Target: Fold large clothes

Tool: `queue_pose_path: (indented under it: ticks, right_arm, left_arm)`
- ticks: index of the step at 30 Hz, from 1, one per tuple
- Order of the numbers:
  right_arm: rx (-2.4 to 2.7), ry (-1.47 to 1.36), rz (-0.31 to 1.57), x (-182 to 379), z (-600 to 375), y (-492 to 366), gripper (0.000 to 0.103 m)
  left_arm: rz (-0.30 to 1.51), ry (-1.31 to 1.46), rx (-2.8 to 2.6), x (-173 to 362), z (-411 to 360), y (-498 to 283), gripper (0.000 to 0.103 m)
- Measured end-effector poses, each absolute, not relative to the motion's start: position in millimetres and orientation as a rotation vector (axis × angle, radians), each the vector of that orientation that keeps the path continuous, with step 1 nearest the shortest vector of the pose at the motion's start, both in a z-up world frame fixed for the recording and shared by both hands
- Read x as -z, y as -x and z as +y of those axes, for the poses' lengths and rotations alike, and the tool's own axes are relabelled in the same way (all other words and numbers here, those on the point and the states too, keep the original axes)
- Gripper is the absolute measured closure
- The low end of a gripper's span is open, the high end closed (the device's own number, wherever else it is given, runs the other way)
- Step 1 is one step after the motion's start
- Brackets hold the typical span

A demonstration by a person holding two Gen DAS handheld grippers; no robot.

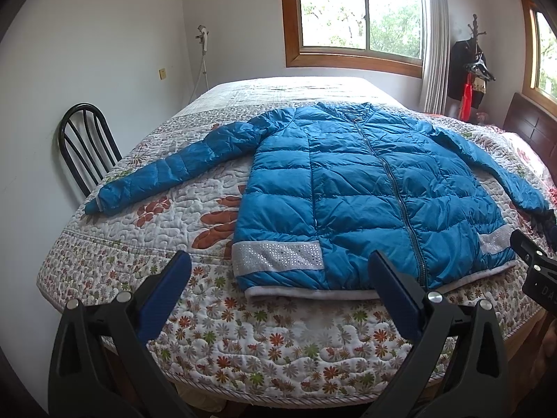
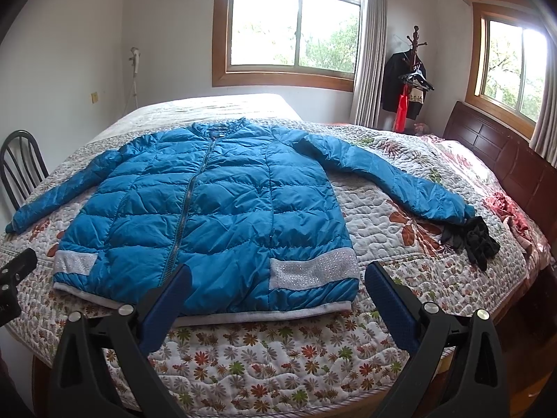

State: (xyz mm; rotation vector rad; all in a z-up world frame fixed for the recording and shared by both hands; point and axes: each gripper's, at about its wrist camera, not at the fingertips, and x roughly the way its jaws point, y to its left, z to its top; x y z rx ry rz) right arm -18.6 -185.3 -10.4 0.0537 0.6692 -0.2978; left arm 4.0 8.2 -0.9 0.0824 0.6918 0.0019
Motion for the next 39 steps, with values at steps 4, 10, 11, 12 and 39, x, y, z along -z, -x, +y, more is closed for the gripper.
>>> queue_pose_path:
  ticks: [4, 10, 11, 12, 39]
  right_arm:
    - [0.298, -0.053, 0.669, 10.1, -185.2, 18.6, 0.004]
    - [0.296, -0.053, 0.669, 9.6, -185.2, 18.2, 0.004]
    - [0.296, -0.052, 0.668, 9.3, -184.8, 18.3, 0.004]
    - [0.296, -0.051, 0.667, 9.2, -184.6, 18.0, 0.004]
    - [0.297, -0.046, 0.663, 8.3, -183.2, 17.0, 0.004]
  left_arm:
    - [0.692, -0.084, -0.001, 0.8, 7.9, -4.2, 0.002]
    - [0.691, -0.085, -0.001, 0.2, 6.8, -4.6, 0.002]
    - [0.691, -0.085, -0.001, 0.2, 6.7, -4.5, 0.002]
    - [0.691, -0.085, -0.002, 0.3, 6.7, -4.9, 0.002]
    - [0.690, -0.085, 0.000, -1.3, 5.4, -4.4, 0.002]
